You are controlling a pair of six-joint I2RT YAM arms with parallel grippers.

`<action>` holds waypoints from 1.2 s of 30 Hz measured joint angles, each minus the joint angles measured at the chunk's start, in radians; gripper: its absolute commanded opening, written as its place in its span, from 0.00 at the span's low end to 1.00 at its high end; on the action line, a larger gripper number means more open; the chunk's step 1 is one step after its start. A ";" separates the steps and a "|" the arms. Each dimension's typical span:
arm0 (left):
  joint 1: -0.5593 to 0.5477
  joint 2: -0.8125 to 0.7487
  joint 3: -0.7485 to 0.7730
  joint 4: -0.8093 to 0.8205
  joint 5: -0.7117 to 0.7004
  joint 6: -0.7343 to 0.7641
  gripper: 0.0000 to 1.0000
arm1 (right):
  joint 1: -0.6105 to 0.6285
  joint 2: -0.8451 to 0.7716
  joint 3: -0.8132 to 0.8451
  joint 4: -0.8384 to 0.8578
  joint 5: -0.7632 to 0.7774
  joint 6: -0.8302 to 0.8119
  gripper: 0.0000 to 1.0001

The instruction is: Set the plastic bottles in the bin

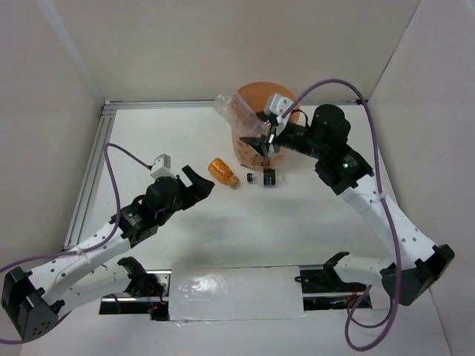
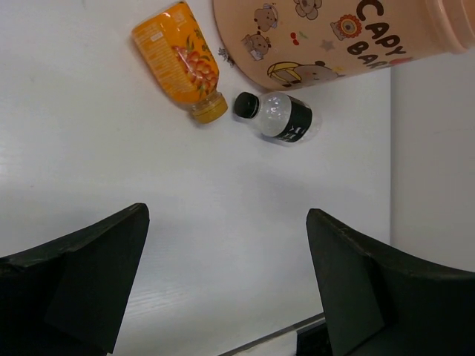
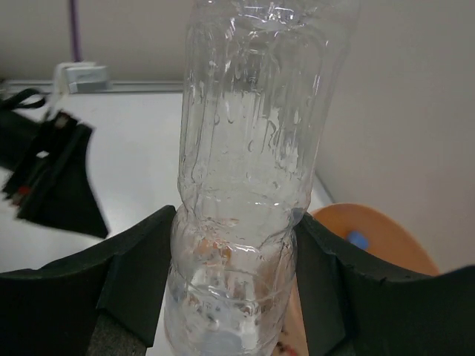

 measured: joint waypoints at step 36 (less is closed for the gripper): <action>0.192 0.818 0.403 0.180 0.187 -0.034 1.00 | -0.551 -0.130 -0.265 0.013 -0.087 0.098 0.40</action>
